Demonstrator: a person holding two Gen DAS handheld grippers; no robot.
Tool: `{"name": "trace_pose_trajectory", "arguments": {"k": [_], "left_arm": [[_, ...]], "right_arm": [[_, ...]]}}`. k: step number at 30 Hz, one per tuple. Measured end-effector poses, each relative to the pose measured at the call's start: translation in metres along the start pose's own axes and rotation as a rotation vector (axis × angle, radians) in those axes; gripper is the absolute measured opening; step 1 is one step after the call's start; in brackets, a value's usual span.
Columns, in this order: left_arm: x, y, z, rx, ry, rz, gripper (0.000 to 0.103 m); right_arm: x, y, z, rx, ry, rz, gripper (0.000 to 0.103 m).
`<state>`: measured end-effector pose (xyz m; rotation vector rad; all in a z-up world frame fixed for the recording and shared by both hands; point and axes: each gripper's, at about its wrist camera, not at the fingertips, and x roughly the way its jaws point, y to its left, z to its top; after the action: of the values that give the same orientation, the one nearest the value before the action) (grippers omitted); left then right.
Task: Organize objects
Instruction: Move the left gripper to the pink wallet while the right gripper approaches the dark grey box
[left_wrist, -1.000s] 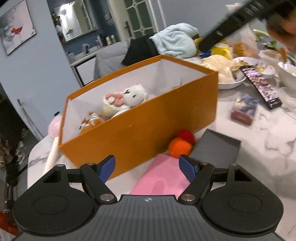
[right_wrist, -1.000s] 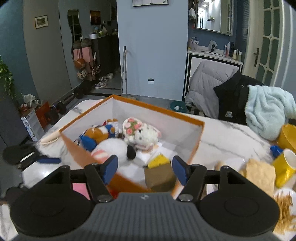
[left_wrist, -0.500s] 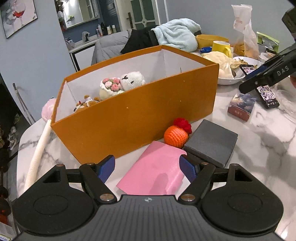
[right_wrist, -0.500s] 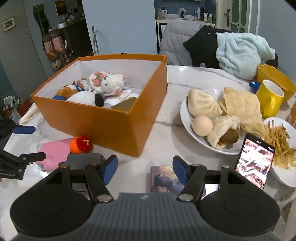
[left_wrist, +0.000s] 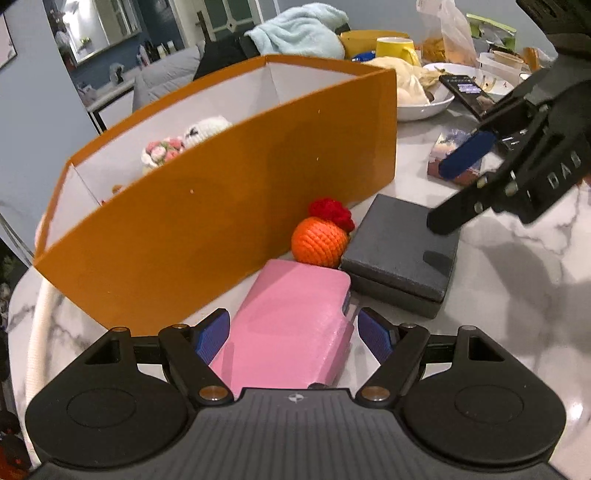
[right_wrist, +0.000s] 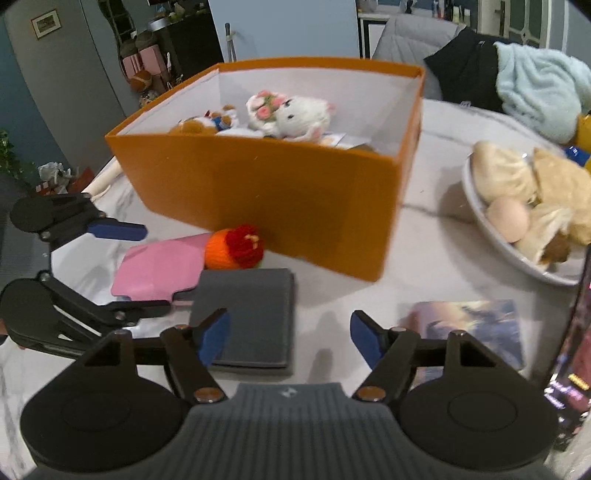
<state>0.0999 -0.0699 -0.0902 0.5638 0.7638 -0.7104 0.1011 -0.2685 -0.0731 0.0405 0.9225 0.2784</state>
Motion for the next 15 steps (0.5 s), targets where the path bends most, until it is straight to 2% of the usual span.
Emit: {"name": "trace_pose_trajectory", "arguments": {"k": [10, 15], "left_arm": [[0.015, 0.002, -0.004, 0.005, 0.023, 0.002, 0.095], [0.017, 0.007, -0.001, -0.035, 0.035, 0.001, 0.097]], "right_arm": [[0.021, 0.014, -0.003, 0.016, 0.032, 0.057, 0.078], [0.024, 0.019, -0.003, 0.012, 0.036, 0.066, 0.079]]}}
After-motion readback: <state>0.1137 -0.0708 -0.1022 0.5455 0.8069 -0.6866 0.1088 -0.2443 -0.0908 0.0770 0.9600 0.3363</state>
